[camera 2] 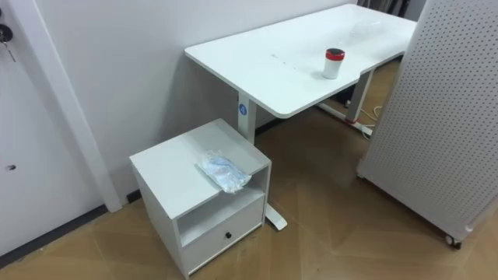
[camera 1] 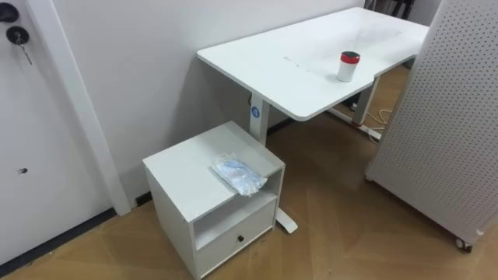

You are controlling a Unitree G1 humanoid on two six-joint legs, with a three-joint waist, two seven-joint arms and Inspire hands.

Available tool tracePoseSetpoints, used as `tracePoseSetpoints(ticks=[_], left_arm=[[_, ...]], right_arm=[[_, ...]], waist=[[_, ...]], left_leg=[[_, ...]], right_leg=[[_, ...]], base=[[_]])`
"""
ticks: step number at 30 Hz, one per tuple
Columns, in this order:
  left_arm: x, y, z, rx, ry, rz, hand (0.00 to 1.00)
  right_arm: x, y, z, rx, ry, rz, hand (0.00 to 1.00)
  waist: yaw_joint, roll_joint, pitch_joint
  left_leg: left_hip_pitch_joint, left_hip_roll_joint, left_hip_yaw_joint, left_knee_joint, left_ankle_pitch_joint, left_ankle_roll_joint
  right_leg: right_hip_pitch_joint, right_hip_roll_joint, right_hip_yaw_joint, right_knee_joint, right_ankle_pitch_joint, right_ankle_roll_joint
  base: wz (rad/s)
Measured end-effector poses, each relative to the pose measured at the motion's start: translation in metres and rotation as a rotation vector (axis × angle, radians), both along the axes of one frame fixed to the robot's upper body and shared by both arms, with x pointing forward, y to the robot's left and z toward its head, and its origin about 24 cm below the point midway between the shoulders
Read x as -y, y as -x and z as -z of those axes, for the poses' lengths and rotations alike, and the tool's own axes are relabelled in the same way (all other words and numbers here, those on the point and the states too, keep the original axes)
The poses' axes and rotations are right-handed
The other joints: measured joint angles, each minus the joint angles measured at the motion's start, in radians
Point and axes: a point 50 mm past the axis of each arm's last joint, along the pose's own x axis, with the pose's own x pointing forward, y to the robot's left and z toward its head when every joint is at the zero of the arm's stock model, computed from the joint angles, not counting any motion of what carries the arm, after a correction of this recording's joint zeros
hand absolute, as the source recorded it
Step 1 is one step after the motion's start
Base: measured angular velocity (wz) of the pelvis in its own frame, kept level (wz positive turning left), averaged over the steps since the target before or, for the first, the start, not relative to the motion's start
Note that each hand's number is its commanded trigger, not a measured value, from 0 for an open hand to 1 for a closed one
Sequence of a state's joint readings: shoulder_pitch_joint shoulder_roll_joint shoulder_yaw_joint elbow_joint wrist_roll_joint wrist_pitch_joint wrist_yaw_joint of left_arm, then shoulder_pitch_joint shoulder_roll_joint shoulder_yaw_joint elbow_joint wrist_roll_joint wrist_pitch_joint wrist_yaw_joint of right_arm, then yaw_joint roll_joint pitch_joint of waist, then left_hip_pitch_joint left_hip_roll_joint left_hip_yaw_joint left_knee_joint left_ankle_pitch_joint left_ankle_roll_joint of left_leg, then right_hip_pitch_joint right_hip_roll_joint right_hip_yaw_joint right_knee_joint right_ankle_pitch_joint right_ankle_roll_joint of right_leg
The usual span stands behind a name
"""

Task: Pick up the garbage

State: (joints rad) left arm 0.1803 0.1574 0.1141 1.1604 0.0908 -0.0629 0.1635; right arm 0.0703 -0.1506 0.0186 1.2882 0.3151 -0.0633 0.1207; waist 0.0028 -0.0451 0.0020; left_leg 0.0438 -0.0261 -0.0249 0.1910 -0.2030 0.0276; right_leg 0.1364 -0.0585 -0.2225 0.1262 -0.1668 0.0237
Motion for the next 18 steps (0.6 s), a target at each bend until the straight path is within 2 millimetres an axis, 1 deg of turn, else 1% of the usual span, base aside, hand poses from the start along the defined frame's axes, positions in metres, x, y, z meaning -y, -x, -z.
tracePoseSetpoints(ticks=[11, 15, 16, 18], left_arm=[[0.003, 0.008, 0.002, -0.037, 0.012, -0.012, 0.00], [0.004, 0.011, 0.003, -0.050, 0.021, -0.011, 0.00], [0.004, 0.016, 0.003, -0.067, 0.026, -0.006, 0.00], [0.005, 0.016, 0.004, -0.078, 0.030, -0.005, 0.00]], right_arm=[[0.001, 0.001, 0.000, -0.004, 0.002, 0.000, 1.00], [0.001, 0.002, 0.000, -0.010, 0.002, 0.002, 1.00], [0.001, 0.002, 0.000, -0.012, 0.002, 0.002, 1.00], [0.001, 0.004, 0.001, -0.019, 0.001, 0.005, 1.00]], waist=[[0.005, 0.005, -0.0023], [0.007, 0.003, -0.0037], [0.007, 0.003, -0.0036], [0.005, 0.003, -0.0039]], left_leg=[[-0.005, 0.000, -0.002, 0.007, 0.000, 0.000], [-0.017, 0.000, -0.002, 0.011, 0.000, 0.000], [-0.020, 0.000, -0.002, 0.012, 0.000, 0.000], [-0.021, 0.000, -0.004, 0.011, 0.000, 0.000]], right_leg=[[-0.001, 0.000, -0.002, 0.000, 0.000, 0.000], [-0.013, 0.000, -0.002, 0.002, 0.000, 0.000], [-0.016, 0.000, -0.002, 0.003, 0.000, 0.000], [-0.015, 0.000, -0.005, 0.003, 0.000, 0.000]], base=[[0.00], [0.00], [0.00], [0.02]])
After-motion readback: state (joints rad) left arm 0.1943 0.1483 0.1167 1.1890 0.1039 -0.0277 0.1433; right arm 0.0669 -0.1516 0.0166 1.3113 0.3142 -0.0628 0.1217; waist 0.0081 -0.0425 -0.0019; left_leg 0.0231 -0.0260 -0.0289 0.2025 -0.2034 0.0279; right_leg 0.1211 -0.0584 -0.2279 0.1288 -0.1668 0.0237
